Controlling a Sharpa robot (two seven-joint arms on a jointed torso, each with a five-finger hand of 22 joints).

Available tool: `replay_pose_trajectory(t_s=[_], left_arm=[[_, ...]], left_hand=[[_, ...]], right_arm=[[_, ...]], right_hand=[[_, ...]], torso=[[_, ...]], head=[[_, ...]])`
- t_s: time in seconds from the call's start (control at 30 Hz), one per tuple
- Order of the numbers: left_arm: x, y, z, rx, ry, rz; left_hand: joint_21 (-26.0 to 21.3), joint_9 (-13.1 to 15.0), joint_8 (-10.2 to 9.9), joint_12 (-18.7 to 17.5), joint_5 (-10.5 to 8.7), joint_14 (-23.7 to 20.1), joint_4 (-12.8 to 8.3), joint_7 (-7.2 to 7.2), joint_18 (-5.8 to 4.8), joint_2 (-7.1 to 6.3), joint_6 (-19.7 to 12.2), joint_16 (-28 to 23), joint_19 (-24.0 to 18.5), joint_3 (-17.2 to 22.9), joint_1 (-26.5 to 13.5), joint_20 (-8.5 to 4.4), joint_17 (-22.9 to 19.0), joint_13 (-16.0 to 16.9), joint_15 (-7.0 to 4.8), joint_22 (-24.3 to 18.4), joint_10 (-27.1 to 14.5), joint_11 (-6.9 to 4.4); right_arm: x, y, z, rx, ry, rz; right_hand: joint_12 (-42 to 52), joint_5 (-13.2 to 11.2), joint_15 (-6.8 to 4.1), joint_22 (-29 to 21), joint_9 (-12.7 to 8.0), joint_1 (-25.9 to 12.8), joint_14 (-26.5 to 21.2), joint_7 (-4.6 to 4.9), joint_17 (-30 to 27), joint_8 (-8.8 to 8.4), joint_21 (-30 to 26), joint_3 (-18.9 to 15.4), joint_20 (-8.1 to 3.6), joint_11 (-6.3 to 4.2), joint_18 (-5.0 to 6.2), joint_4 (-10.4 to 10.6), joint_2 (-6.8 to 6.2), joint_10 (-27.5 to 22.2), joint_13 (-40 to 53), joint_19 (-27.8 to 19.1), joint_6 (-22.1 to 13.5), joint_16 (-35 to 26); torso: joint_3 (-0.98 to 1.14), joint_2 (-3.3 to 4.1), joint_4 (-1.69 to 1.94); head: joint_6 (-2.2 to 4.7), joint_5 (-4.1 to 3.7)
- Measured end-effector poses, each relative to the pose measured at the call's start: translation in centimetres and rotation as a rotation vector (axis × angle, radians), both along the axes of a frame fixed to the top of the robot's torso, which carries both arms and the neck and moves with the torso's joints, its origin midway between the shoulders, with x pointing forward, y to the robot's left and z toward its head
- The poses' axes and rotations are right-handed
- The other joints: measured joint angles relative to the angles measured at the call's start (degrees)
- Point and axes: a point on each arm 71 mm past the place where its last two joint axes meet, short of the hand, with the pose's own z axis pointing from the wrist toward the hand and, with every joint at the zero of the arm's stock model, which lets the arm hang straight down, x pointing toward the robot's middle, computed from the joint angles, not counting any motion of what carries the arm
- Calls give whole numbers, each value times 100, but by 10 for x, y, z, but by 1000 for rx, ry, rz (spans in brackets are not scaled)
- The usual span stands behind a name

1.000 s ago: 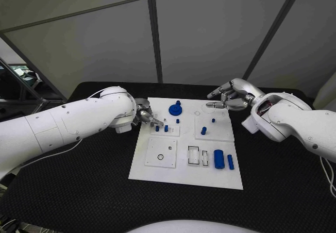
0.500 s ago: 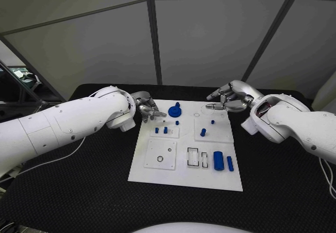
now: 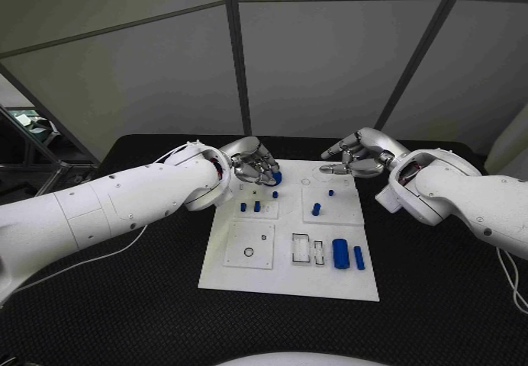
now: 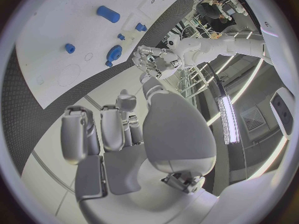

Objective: Assemble the parts on the task board

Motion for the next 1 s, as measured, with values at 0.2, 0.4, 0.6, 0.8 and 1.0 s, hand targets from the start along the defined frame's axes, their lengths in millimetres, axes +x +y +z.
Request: replay_pose_trajectory(t_s=[0.2,0.4,0.6,0.8,1.0], left_arm=[[-2,-12,-4,99,-107,-76],[-3,-22,-8,197,-166,-129],[-1,-29,-13,300,-194,-166],[-1,-36,-19,377,-205,-187],[0,-37,-23,434,-208,-187]], left_hand=[[117,-370,0,17,-146,476,-26,-54,-77,-86,127,436,420,-201,-331,-51,183,-512,-67,34,107,-61],[245,-607,0,39,-146,648,-42,-70,-79,-42,192,901,674,-296,-373,-104,418,-802,-105,107,136,-90],[366,-788,0,39,-146,721,-64,-78,-79,-20,225,1467,763,-349,-395,-112,762,-1014,-113,213,147,-101],[555,-958,0,62,-118,901,-87,-90,-79,4,254,2414,825,-373,-419,-133,1414,-1213,-121,384,176,-91],[687,-1042,0,62,-99,965,-143,-90,-79,65,295,2870,825,-318,-358,-133,1724,-1318,-132,504,187,-102]], right_arm=[[0,1,0,1,0,2],[0,1,0,1,1,2],[0,2,0,1,1,2],[1,3,0,1,1,2],[1,3,0,1,1,2]], right_hand=[[0,0,0,0,0,0,0,0,0,0,0,0,0,0,0,0,0,0,0,0,0,0],[0,0,0,0,0,0,0,0,0,0,0,0,0,0,0,0,0,0,0,0,0,0],[0,0,0,0,1,0,0,0,0,0,0,0,0,0,0,0,0,0,1,0,0,0],[0,0,0,0,1,0,0,0,1,0,0,0,0,0,0,0,0,0,1,0,0,0],[0,0,0,0,1,0,0,0,1,0,0,0,0,0,-1,0,0,0,1,0,0,0]], torso=[[-1,2,-3],[-4,1,2],[-5,-3,4],[-6,-7,9],[-5,-9,9]], head=[[-5,-36],[-20,-49],[-28,-50],[-27,-50],[-27,-50]])
